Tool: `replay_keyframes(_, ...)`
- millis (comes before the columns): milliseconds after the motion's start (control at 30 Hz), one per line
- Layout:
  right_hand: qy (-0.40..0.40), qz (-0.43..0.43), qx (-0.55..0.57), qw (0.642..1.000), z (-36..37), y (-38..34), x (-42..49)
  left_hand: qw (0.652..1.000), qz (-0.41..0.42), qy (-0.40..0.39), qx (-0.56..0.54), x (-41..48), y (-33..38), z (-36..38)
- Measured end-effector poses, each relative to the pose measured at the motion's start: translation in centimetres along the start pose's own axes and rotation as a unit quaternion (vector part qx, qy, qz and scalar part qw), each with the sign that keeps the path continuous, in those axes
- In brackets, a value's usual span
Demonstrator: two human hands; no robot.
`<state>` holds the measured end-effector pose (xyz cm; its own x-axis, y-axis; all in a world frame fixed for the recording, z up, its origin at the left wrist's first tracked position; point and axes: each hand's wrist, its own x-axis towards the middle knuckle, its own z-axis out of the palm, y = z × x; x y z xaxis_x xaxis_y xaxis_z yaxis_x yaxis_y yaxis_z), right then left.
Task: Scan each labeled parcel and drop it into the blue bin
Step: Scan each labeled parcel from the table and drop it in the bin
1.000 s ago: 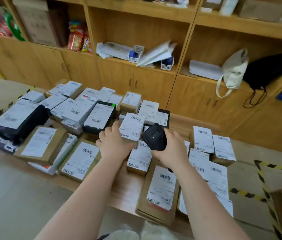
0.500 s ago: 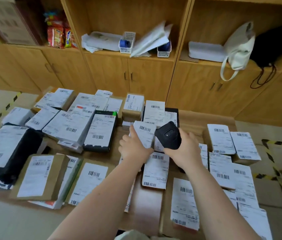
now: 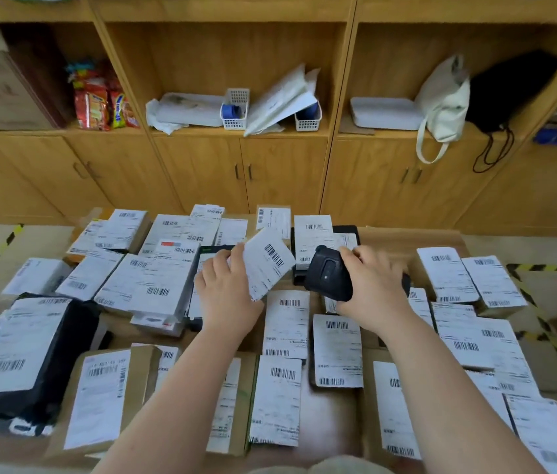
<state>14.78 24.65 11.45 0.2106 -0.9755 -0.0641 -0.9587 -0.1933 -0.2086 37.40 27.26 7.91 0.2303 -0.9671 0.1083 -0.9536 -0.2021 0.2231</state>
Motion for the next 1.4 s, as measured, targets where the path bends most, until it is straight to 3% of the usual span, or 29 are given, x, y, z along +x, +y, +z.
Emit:
replay_keyframes(800, 0.008, 0.060, -0.029, 0.998, 0.8, -2.9, -3.5, 0.999, 0.026, 0.033, -0.003, -1.3, -1.0, -0.6)
replay_keyframes(1000, 0.007, 0.112, 0.049, 0.992, 0.8, -1.4, -4.5, 0.996, 0.002, -0.041, -0.085, -1.4, 1.4, -0.7)
replay_keyframes(1200, 0.099, 0.274, 0.257, 0.921, 1.4, 4.1, -8.8, 0.980, 0.102, -0.116, -0.126, -1.8, 8.8, 0.9)
replay_keyframes(1400, 0.189, 0.402, 0.287, 0.849, 0.2, 10.4, -17.2, 0.926, 0.317, -0.181, -0.100, -5.7, 17.7, 2.4)
